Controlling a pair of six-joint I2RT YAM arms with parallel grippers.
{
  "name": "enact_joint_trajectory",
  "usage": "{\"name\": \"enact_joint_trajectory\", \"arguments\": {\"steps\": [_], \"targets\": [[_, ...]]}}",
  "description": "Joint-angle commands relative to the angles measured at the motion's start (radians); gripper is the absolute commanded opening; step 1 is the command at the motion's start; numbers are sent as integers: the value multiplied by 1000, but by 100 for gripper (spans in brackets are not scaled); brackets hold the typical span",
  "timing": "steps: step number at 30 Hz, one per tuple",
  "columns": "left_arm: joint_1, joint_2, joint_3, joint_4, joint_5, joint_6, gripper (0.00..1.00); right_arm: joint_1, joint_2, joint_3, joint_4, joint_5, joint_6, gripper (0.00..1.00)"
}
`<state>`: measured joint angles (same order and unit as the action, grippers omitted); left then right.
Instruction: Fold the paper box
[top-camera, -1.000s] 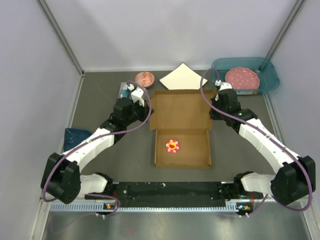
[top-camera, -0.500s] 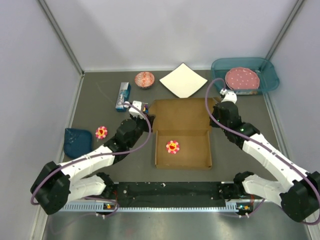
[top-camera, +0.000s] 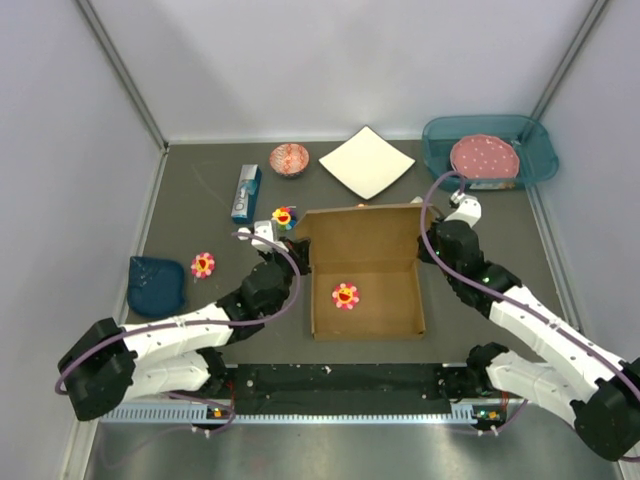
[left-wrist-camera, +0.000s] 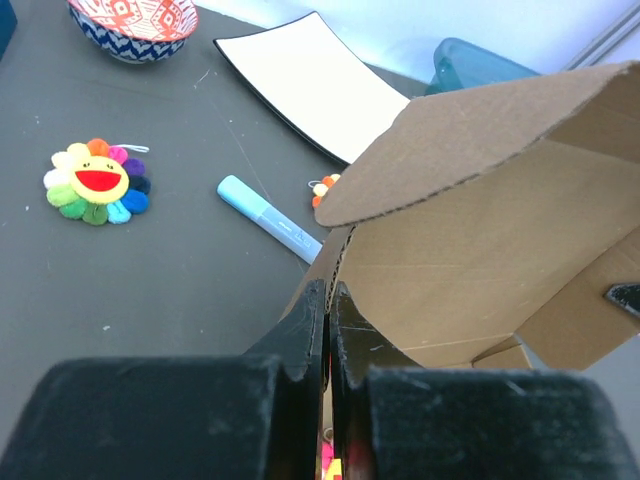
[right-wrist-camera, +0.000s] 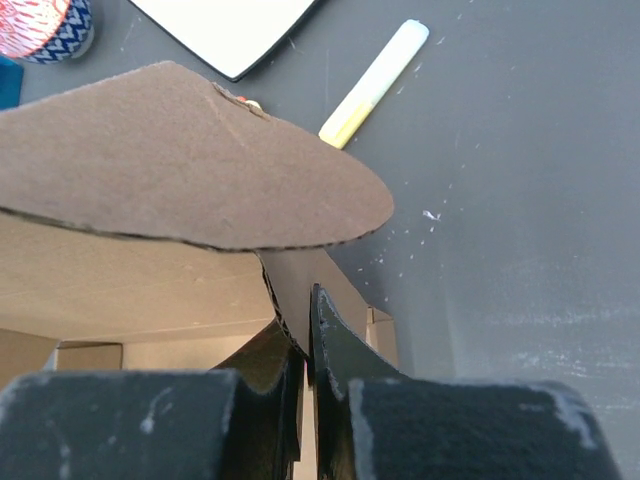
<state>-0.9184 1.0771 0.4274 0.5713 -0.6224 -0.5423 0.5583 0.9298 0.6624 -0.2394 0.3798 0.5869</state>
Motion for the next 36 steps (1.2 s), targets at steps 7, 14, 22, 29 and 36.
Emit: {"name": "enact_joint_trajectory", "arguments": {"steps": [7, 14, 22, 29, 36], "targets": [[-109, 35, -30, 64, -189, -142, 0, 64, -29, -95, -80, 39, 87, 0], [-148, 44, -49, 50, -197, -142, 0, 126, -48, -139, -110, 73, 102, 0], [-168, -8, -118, -7, -197, -173, 0, 202, -72, -184, -164, 117, 146, 0], [-174, -71, -138, 12, -241, -130, 0, 253, -111, -187, -181, 160, 172, 0], [-174, -56, -110, 134, -289, -19, 0, 362, -123, -164, -175, 278, 191, 0]]}}
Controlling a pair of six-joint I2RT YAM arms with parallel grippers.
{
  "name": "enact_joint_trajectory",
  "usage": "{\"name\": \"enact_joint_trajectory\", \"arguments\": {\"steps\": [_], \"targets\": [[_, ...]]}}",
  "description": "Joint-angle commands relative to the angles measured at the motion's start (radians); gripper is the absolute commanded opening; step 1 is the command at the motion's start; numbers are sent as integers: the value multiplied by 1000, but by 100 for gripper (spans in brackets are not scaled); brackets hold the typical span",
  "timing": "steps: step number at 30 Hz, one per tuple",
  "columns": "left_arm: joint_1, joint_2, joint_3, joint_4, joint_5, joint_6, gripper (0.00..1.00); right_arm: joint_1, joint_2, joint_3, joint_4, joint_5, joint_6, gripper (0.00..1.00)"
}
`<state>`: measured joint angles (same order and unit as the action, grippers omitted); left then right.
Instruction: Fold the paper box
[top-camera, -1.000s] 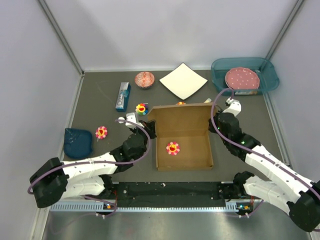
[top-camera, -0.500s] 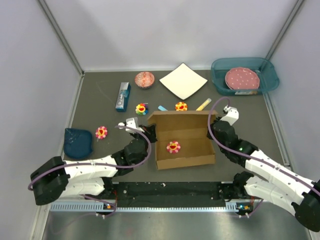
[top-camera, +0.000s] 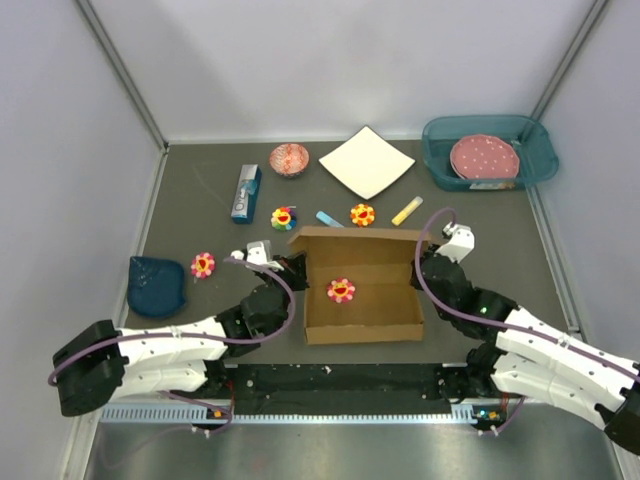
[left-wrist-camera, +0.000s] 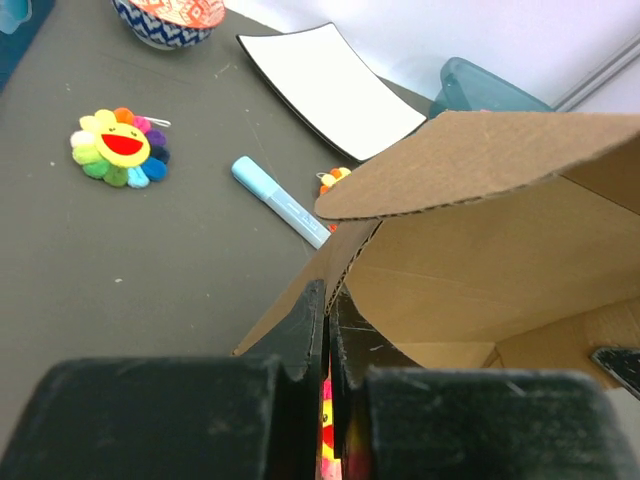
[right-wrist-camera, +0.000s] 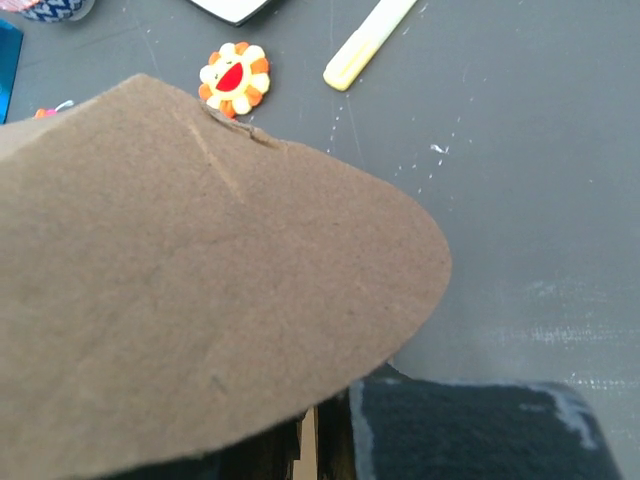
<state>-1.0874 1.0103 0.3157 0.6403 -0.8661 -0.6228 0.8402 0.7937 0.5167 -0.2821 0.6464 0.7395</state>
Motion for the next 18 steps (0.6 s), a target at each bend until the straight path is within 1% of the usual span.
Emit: {"name": "enact_joint_trajectory", "arguments": {"steps": [1, 4, 6, 8, 12, 18], "targets": [[-3, 17, 9, 77, -48, 75, 0, 92, 12, -17, -128, 24, 38, 0], [-3, 54, 26, 198, -54, 179, 0, 119, 22, -12, -114, 62, 47, 0], [-2, 82, 42, 278, -59, 222, 0, 122, 25, -6, -111, 76, 49, 0], [0, 100, 63, 308, -54, 268, 0, 125, 24, 0, -109, 94, 47, 0], [12, 111, 98, 335, -30, 281, 0, 128, 22, 16, -97, 125, 35, 0], [12, 109, 146, 332, 9, 235, 0, 128, 47, 42, -75, 145, 14, 0]]}}
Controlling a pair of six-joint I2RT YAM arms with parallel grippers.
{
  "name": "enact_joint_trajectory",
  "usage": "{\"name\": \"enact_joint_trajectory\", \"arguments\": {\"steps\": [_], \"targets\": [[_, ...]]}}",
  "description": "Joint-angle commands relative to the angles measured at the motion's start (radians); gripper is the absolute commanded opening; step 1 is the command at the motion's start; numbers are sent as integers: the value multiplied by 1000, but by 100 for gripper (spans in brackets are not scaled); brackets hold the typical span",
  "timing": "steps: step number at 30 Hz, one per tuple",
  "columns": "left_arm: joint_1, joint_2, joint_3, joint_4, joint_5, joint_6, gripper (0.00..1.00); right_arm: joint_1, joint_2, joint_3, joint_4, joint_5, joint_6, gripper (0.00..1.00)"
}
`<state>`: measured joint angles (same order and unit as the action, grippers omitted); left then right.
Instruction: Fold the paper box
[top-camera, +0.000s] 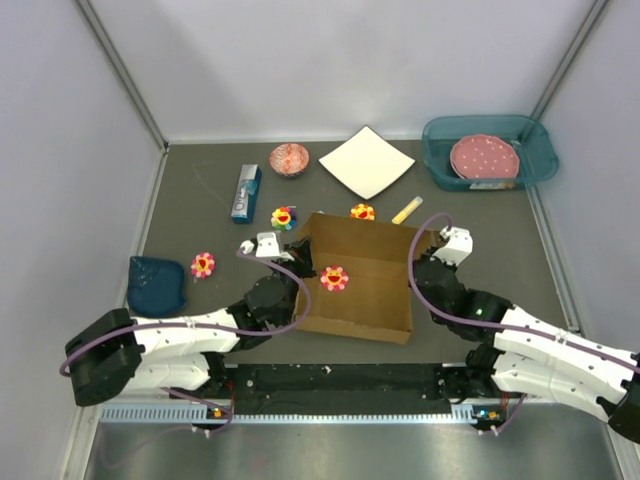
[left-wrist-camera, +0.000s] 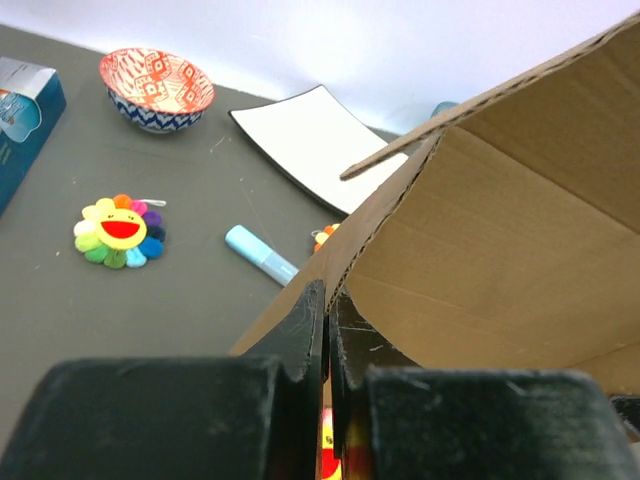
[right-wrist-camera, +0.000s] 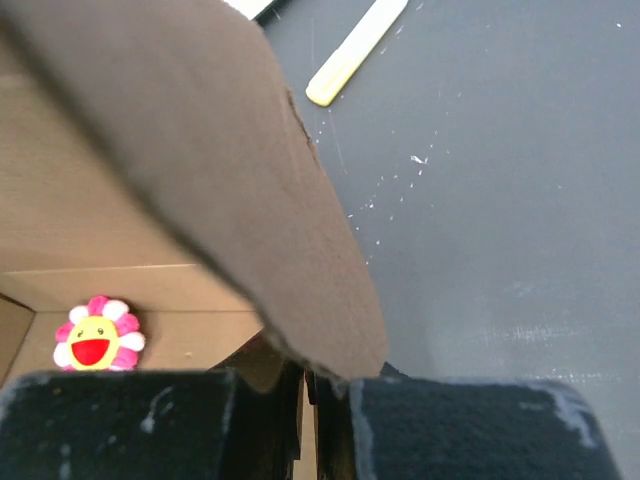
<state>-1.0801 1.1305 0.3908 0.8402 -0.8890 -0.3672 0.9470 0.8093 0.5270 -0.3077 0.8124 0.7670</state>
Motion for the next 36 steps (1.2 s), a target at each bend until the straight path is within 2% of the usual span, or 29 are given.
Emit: {"name": "enact_joint_trajectory", "arguments": {"steps": [1, 4, 6, 9, 13, 20, 28, 30, 31, 34, 36], "targets": [[5, -11, 77, 132, 32, 11, 0, 19, 33, 34, -45, -21, -29, 0], [9, -18, 94, 146, 24, 98, 0, 19, 31, 34, -45, -13, -50, 0], [25, -35, 86, 142, 30, 105, 0, 19, 19, 24, -47, -9, -55, 0], [39, -58, 74, 85, 61, 51, 0, 19, 14, 11, -45, -10, -52, 0], [39, -41, 22, 86, 107, 16, 0, 19, 27, -2, -47, -18, -48, 0], [37, -43, -196, 140, 179, -107, 0, 33, 25, -81, -39, -36, -11, 0], [36, -80, -303, 157, 199, -151, 0, 75, 19, -128, -62, -39, 26, 0], [36, -89, -317, 154, 205, -153, 0, 88, -2, -124, -76, -41, 26, 7], [36, -100, -317, 152, 203, -148, 0, 93, -12, -121, -83, -38, 23, 22], [36, -123, -316, 140, 194, -121, 0, 102, -83, -93, -134, -24, 14, 41], [36, -132, -311, 126, 187, -111, 0, 102, -126, -65, -171, -15, -1, 47]]}}
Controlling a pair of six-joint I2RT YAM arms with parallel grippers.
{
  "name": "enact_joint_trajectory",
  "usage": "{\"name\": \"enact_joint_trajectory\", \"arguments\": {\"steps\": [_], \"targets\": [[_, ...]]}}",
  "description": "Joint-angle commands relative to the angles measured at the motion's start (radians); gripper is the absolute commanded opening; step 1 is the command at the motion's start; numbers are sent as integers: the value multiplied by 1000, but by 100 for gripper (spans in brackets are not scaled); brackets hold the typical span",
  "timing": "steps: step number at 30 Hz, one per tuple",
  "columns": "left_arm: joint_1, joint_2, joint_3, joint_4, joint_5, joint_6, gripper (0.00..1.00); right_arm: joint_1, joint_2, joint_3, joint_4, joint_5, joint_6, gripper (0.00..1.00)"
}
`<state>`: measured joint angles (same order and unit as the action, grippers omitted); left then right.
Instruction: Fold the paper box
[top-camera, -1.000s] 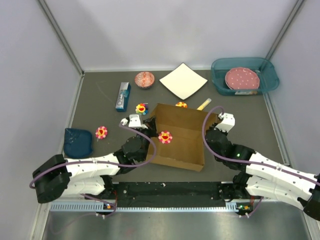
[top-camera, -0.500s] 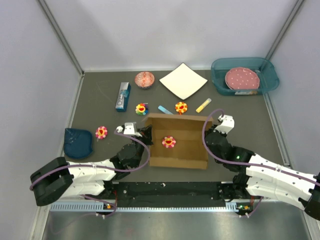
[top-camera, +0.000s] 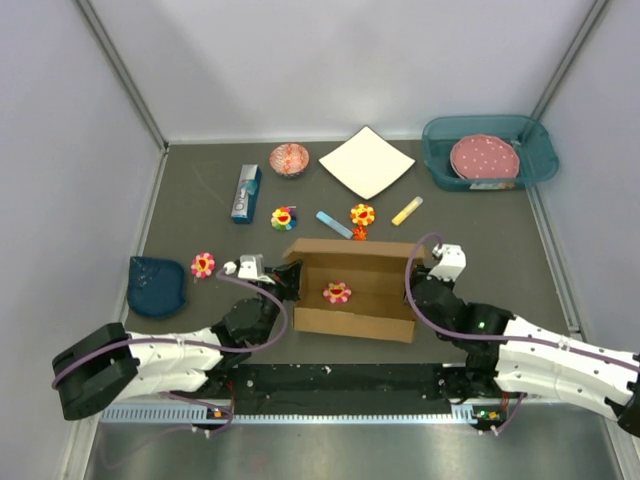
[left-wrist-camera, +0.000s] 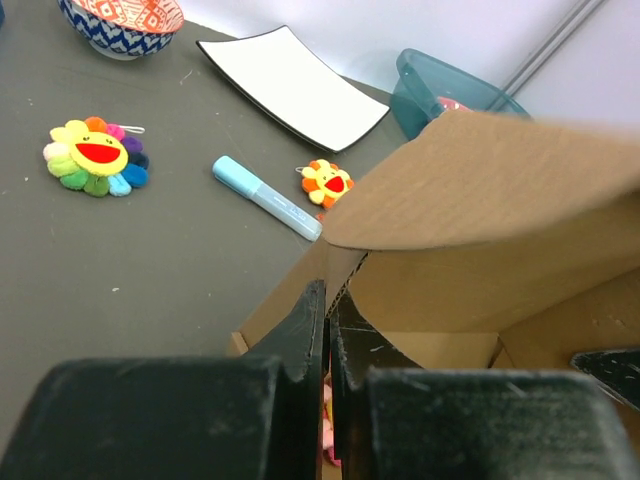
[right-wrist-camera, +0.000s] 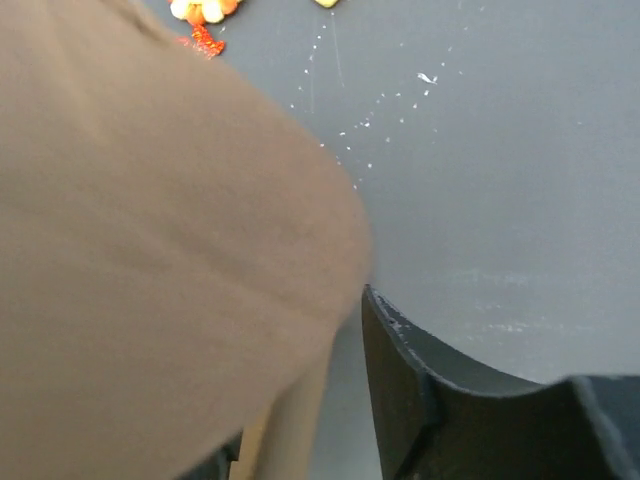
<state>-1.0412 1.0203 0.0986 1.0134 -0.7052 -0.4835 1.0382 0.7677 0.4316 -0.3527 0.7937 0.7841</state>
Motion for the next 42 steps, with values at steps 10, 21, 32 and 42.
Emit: {"name": "enact_joint_trajectory", "arguments": {"steps": [10, 21, 32, 42], "targets": [[-5, -48, -37, -70, 7, 34, 0, 11, -337, 214, -365, 36, -141, 55], [-11, -71, -37, -84, -23, 68, 0, 11, -376, 266, -454, 68, -99, 57], [-39, -89, -30, -68, -19, 163, 0, 11, -264, 453, -247, 46, -255, 61], [-112, -210, -42, -156, -46, 227, 2, 11, -91, 556, -34, -25, -437, 64]]}}
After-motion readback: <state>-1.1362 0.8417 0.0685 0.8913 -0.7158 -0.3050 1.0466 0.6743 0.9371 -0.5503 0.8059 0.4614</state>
